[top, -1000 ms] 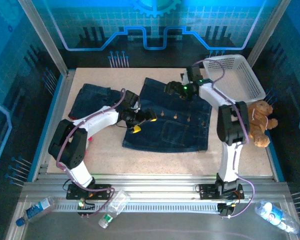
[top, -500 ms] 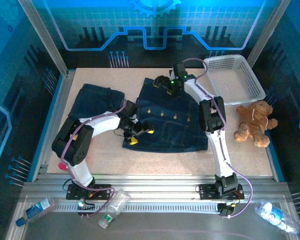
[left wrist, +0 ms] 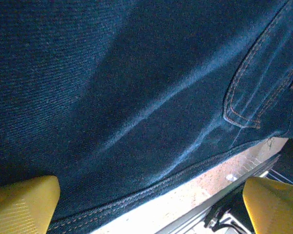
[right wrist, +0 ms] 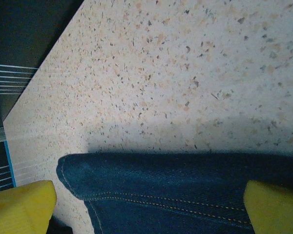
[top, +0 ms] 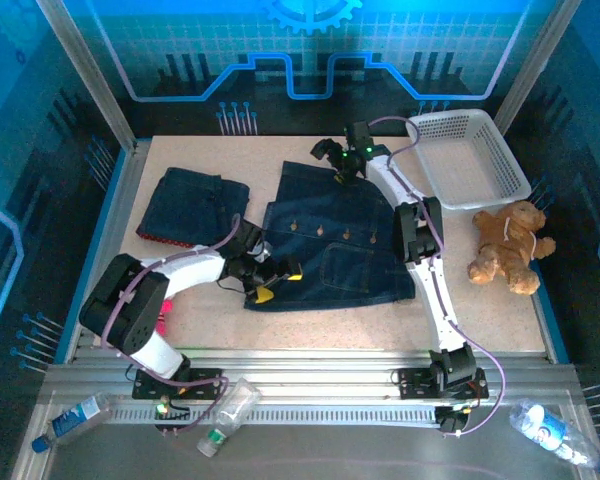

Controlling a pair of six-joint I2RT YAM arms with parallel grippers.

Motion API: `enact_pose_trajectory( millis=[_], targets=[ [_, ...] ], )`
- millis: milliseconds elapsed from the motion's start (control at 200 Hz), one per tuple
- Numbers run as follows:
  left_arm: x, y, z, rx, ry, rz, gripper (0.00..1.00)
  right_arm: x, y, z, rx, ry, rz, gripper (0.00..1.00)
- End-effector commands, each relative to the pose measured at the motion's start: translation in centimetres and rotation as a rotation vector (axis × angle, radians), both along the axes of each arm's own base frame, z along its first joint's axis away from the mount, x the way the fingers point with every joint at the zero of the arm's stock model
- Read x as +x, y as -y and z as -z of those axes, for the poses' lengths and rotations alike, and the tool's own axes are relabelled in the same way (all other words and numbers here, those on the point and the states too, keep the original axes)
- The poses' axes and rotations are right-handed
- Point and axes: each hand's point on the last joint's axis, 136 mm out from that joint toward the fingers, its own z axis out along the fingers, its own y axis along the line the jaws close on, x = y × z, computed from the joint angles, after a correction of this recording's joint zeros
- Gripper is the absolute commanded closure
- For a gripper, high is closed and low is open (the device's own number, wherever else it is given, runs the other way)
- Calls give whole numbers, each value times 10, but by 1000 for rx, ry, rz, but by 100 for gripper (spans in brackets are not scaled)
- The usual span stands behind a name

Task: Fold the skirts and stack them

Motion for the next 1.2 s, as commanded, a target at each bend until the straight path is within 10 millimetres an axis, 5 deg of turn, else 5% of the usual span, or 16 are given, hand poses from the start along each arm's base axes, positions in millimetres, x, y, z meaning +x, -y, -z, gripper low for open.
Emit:
enact_pose_trajectory(
  millis=[0,100,220,300,440,520,675,850,1030,1195],
  targets=[
    [-66,-24,31,83,-262,19,1,-7,33,84,-124,-127,74,0],
    [-58,-20,22,79,-235,46,1,8,5,51,7,-9,-39,0],
    [-20,-3,-21,25,-78,79,1,6,-24,-24,32,149,-193,0],
    [5,10,-55,-7,18,109,1,-10,-19,-64,-58,201,-228,0],
    [52,16,-112,10,212,120,1,-58,3,-105,-151,241,-239,0],
    [90,0,-136,88,346,74,1,-95,16,-109,-179,240,-253,0],
    [169,-45,-147,337,494,-28,1,-178,40,-103,-230,185,-318,0],
    [245,-67,-116,432,486,-48,12,-254,67,-97,-292,132,-377,0],
    [303,-75,-76,483,502,-3,27,-298,79,-79,-301,98,-398,1],
    [337,-63,-54,485,563,100,33,-319,114,-46,-346,-65,-266,1]
  ],
)
